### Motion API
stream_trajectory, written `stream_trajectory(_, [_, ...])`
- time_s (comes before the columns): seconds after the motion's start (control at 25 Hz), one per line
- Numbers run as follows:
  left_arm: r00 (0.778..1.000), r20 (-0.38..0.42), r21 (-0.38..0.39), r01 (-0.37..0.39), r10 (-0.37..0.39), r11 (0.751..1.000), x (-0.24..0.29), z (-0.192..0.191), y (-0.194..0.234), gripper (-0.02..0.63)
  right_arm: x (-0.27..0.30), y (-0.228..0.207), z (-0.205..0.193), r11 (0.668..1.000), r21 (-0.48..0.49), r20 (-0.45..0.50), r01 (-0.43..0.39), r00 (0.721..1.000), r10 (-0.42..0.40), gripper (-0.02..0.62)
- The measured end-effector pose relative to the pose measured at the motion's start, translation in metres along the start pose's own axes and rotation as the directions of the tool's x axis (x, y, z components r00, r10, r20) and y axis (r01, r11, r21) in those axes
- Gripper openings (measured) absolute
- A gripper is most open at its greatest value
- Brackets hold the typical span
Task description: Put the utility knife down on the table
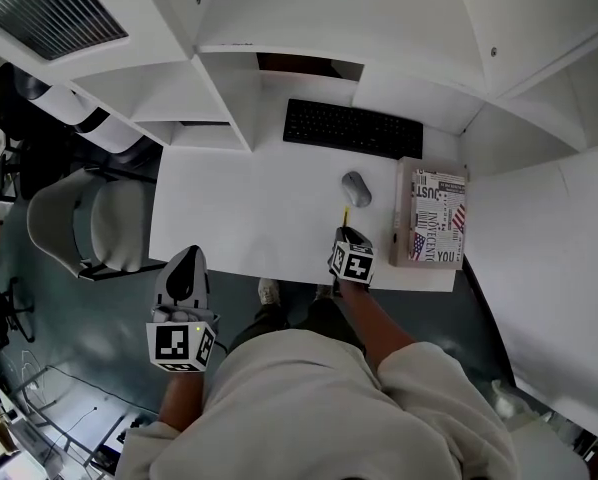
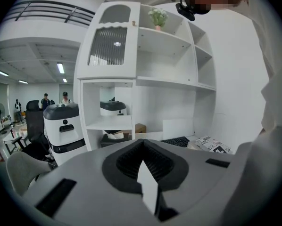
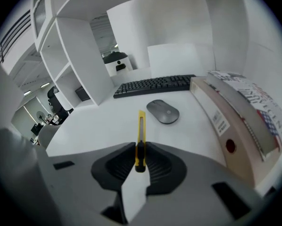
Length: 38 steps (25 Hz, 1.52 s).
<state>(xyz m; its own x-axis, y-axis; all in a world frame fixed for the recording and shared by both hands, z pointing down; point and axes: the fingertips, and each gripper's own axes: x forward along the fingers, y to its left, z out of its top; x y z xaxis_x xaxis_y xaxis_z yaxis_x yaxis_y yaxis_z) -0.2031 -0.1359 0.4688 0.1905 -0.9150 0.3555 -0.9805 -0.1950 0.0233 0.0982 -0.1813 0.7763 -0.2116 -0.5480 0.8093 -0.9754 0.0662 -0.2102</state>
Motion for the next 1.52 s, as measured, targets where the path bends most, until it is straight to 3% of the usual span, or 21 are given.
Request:
stream_trajectory(0.64, [1.0, -0.016, -0.021, 0.0, -0.001, 1.0, 0.024, -0.002, 0.005, 0.0, 0.024, 0.003, -0.019, 0.995, 0.096, -0.163, 0.003, 0.987, 0.013, 0.071])
stream_trajectory(1.52, [0.999, -0.037, -0.046, -0.01, 0.009, 0.999, 0.033, -0.006, 0.014, 0.0, 0.038, -0.002, -0.026, 0.994, 0.11, -0.245, 0.027, 0.97, 0.001, 0.072])
